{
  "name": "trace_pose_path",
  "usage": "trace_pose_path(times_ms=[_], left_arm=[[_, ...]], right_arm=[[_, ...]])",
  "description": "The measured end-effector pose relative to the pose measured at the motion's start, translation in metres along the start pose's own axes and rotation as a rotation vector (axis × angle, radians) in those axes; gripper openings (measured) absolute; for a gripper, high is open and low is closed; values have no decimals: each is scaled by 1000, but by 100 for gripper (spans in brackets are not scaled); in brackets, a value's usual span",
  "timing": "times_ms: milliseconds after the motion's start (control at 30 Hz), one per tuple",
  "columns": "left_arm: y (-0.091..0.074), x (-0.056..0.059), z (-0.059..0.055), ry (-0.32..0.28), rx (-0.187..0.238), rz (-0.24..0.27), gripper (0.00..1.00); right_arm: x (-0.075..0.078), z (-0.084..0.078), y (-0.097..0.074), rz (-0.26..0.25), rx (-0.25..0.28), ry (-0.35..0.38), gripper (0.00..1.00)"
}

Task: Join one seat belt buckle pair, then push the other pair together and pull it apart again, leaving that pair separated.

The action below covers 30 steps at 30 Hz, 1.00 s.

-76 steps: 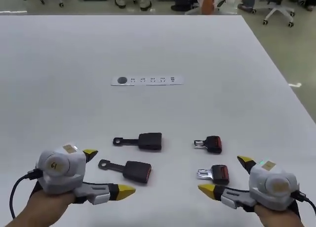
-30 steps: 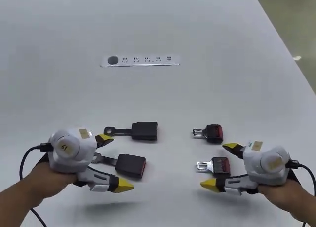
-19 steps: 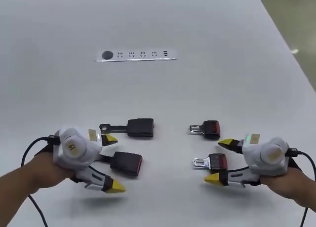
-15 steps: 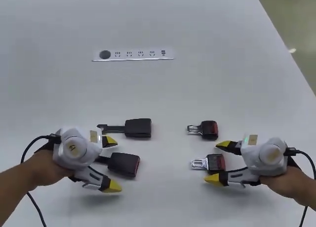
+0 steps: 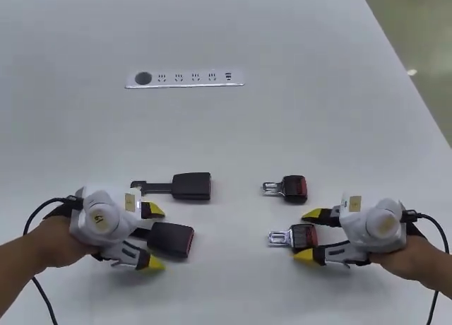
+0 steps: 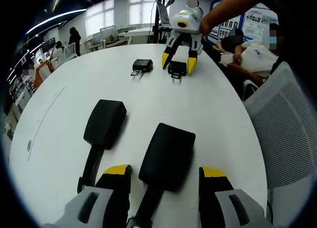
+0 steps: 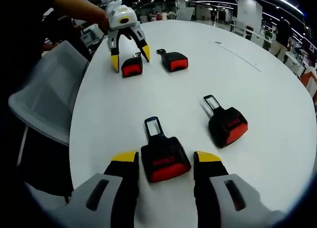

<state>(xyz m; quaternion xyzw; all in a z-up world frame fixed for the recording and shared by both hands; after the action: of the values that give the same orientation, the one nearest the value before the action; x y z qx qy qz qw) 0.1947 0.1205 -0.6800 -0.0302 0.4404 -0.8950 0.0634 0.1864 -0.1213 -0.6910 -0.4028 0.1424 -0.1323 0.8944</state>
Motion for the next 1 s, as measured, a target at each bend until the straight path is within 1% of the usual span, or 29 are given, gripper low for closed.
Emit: trace_pose_path(times_ms=[67,133,167,233,267,367,500,600,667,767,867,933,1000], left_arm=[[0,0,-1,9,3,1,52],[-1,-2,-3,30,-4,10,45],[-1,-2,-3,26,-3,11,42],[0,-3,-4,44,-7,21,39],[1,-2,-2,39,-5,19,39],[1,-3,-1,35,-6,29,37],[0,-3,0,-6,-2,63,35],[0,-6,-3,-42,5,91,35],[1,-6,-2,-54,9,105,34],[1,-6,-3,-59,1,107,34],[2,-6,-3,-49,-17,105,34],[3,-5,-2,-49,-21,104,33],[3,-5,-4,-51,-21,104,33]], right_arm=[[-3,2,1,5,-5,-17,39],[-4,2,1,6,-10,-30,38],[-3,2,-1,4,-10,-29,37],[-4,3,-2,6,-9,-29,37],[-5,3,-1,8,-10,-34,37],[-5,1,-2,13,-13,-45,37],[-5,2,-3,21,-17,-48,37],[-6,2,-3,31,-36,-66,36],[-6,2,-3,36,-45,-74,36],[-6,3,-4,41,-56,-77,36],[-7,4,-4,34,-65,-75,36],[-6,3,-4,31,-65,-75,35],[-6,4,-3,26,-66,-72,35]])
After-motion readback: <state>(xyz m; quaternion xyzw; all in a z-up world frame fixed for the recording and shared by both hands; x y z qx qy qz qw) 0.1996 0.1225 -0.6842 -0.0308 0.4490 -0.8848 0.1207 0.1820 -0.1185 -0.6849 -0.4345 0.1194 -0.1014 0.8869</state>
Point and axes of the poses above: the centre of the closed fingertips' face, and the gripper's own axes: y roughly forward along the fingers, x roughly to its right, z roughly out of its top, the point moved 1 cm from there along -y, roughly backward along the fingers, and after that the axes turned 5 degrees about z, right-handed, at the moved point
